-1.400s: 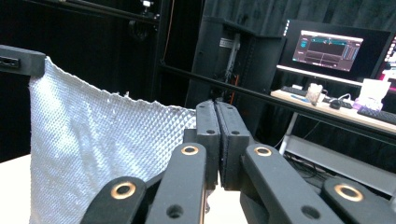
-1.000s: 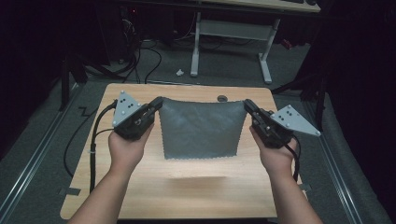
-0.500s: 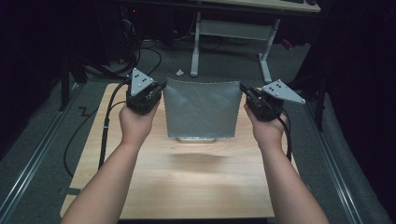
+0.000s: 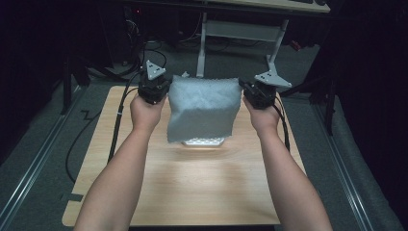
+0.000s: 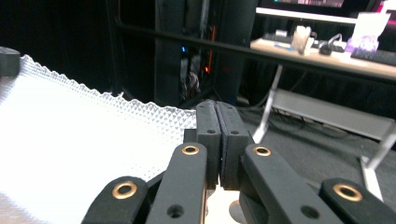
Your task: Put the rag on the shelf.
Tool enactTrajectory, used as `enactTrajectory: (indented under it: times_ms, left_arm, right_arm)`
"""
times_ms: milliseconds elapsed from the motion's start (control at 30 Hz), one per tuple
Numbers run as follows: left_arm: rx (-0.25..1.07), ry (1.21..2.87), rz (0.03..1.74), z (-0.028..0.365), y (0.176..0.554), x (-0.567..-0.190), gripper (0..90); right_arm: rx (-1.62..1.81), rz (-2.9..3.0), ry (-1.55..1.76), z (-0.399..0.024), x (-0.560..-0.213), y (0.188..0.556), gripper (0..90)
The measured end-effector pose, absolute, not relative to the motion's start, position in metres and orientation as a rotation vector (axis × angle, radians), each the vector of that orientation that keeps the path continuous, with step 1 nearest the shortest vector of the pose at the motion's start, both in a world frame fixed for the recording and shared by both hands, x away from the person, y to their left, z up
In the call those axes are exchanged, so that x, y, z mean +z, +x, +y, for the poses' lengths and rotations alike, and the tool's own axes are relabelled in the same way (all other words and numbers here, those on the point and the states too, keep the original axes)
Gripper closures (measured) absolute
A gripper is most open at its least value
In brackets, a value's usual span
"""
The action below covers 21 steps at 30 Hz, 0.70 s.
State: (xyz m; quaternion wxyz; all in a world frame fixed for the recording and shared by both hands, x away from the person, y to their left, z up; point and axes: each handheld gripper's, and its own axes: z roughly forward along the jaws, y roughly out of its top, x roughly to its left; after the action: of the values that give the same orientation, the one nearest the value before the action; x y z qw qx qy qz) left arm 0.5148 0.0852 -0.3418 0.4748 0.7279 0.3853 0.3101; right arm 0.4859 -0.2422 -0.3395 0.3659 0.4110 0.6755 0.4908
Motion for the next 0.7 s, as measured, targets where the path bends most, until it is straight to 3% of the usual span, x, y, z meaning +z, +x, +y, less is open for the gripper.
enactTrajectory:
  times_ms: [233,700]
  left_arm:
    - [0.65,1.88,0.979,0.084,0.524,-0.379,89.6]
    - [0.481,1.942,0.971,0.092,0.504,-0.427,89.6]
  right_arm:
    - [1.214,1.817,1.09,-0.244,-0.366,0.501,90.0]
    - [1.195,1.918,1.129,-0.244,-0.409,0.489,90.0]
